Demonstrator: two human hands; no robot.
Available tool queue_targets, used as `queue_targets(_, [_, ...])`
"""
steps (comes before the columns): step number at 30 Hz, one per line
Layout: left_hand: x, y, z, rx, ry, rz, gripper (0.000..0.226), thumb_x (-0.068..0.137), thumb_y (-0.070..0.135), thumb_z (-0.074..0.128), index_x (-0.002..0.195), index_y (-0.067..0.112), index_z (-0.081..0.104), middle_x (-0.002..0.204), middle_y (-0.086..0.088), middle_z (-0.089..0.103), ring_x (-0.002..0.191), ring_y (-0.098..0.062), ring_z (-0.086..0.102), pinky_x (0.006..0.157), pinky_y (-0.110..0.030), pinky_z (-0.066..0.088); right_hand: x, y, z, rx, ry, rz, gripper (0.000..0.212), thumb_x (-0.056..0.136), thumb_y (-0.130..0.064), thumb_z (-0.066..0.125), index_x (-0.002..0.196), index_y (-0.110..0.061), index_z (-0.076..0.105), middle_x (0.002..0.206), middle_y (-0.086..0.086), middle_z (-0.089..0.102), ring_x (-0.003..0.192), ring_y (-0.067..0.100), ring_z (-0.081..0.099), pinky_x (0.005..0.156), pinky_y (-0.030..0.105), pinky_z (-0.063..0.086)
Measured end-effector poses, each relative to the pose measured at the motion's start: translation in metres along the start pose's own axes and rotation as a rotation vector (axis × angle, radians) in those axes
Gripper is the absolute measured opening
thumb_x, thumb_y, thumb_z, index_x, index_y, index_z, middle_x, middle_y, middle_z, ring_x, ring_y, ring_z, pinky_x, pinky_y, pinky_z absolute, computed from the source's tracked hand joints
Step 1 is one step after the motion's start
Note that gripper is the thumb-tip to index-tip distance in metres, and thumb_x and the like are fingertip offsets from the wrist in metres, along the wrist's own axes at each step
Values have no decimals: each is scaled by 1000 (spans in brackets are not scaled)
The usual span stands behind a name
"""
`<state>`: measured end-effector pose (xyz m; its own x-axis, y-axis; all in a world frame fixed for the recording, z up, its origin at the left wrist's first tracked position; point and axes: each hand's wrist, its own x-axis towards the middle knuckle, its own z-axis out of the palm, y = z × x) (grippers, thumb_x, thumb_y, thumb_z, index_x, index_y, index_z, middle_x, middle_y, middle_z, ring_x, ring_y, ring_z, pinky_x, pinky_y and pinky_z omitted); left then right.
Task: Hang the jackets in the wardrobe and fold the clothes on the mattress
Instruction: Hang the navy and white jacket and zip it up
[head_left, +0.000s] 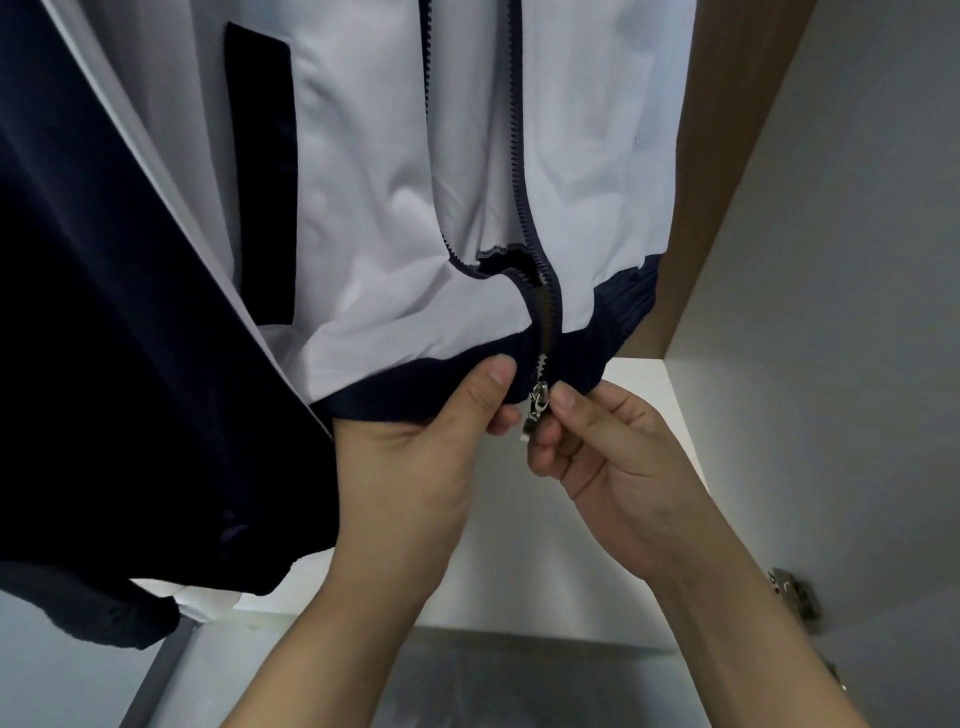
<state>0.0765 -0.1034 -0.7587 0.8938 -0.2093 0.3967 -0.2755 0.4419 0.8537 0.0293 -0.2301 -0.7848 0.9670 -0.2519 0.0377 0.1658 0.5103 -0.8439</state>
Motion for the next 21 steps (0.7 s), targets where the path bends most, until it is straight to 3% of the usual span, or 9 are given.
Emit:
queue_targets(6, [1, -5, -2, 55, -8, 4, 14, 84, 2, 73, 94, 0, 64, 72, 4, 66, 64, -10, 61, 63, -21, 51, 1, 3, 4, 25, 40, -42, 10, 81, -20, 69, 74, -15, 73, 62, 2, 63, 55, 13, 59, 57, 24, 50])
queue_targets(10, [-1, -8, -3, 196, -83, -3, 23, 84, 17, 69, 105, 9, 64, 85, 20, 68, 80, 2, 62, 75, -14, 49, 1, 2, 4, 4, 95, -55, 10, 80, -18, 66, 74, -11, 70, 61, 4, 62, 54, 15, 58, 56, 24, 50])
queue_targets(13, [0, -9, -8, 310, -113, -28, 24, 89, 24, 65, 112, 18, 67, 102, 18, 72, 98, 3, 65, 86, -14, 48, 1, 0, 4, -43, 108, -63, 10, 78, -20, 67, 71, -13, 71, 60, 5, 62, 53, 16, 57, 56, 24, 50])
queue_targets(14, [0, -8, -9, 363, -122, -46, 21, 89, 27, 64, 109, 22, 68, 97, 21, 72, 95, 5, 65, 85, -12, 47, 1, 0, 4, -55, 111, -65, 11, 78, -20, 68, 70, -14, 71, 60, 5, 62, 53, 16, 57, 56, 24, 49])
queue_targets(17, [1, -8, -13, 523, -130, -52, 5, 89, 34, 62, 91, 30, 66, 65, 30, 60, 62, 11, 55, 63, -3, 40, 0, 1, 4, -81, 107, -77, 11, 78, -20, 68, 71, -12, 71, 60, 5, 61, 53, 16, 56, 56, 24, 49])
queue_targets(21, [-2, -7, -12, 582, -153, -83, 12, 87, 39, 59, 87, 30, 66, 74, 4, 68, 63, -15, 59, 58, -16, 47, 0, 1, 3, -110, 111, -87, 11, 77, -20, 68, 69, -16, 73, 59, 5, 61, 53, 17, 56, 56, 24, 49])
